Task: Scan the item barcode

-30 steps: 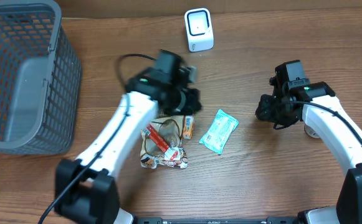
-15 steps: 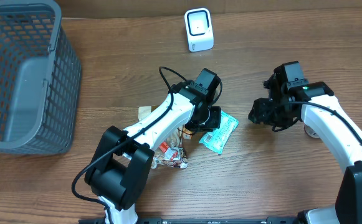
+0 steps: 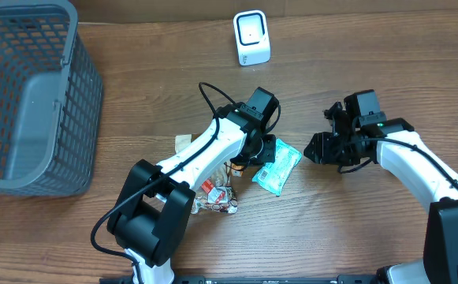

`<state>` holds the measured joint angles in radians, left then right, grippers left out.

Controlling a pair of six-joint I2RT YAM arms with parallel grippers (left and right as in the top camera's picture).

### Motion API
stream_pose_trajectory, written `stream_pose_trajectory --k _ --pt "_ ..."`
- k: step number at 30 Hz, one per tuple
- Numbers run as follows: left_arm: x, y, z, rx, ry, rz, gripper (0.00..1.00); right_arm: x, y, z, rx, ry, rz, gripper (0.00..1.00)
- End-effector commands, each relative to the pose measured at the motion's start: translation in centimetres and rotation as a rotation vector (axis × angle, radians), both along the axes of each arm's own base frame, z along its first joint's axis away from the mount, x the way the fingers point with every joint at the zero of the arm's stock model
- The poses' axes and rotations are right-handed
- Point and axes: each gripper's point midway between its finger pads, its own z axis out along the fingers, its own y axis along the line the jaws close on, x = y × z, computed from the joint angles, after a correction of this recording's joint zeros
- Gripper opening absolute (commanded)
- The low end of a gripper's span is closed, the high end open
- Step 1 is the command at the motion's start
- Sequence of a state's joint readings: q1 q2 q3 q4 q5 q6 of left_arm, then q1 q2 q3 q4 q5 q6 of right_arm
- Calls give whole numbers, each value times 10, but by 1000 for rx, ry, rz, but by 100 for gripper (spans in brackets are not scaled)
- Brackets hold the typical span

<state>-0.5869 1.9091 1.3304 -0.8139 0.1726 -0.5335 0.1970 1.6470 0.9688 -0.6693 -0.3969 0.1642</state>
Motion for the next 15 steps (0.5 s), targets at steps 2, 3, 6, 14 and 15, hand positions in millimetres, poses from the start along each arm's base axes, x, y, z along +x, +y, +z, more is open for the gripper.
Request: stream_pose_trajectory --k 2,3,6,14,15 --pt "-3 4 -5 21 4 16 4 -6 8 -5 49 6 25 55" --pt "-5 4 -7 25 7 15 4 -6 8 -5 49 6 25 54" --pt "-10 5 -12 35 15 11 4 -4 8 -5 51 -2 25 54" --pt "-16 11 -28 50 19 40 4 -4 9 -4 51 -5 27 55" --pt "-15 11 -28 46 17 39 4 -4 9 -4 51 -4 27 55"
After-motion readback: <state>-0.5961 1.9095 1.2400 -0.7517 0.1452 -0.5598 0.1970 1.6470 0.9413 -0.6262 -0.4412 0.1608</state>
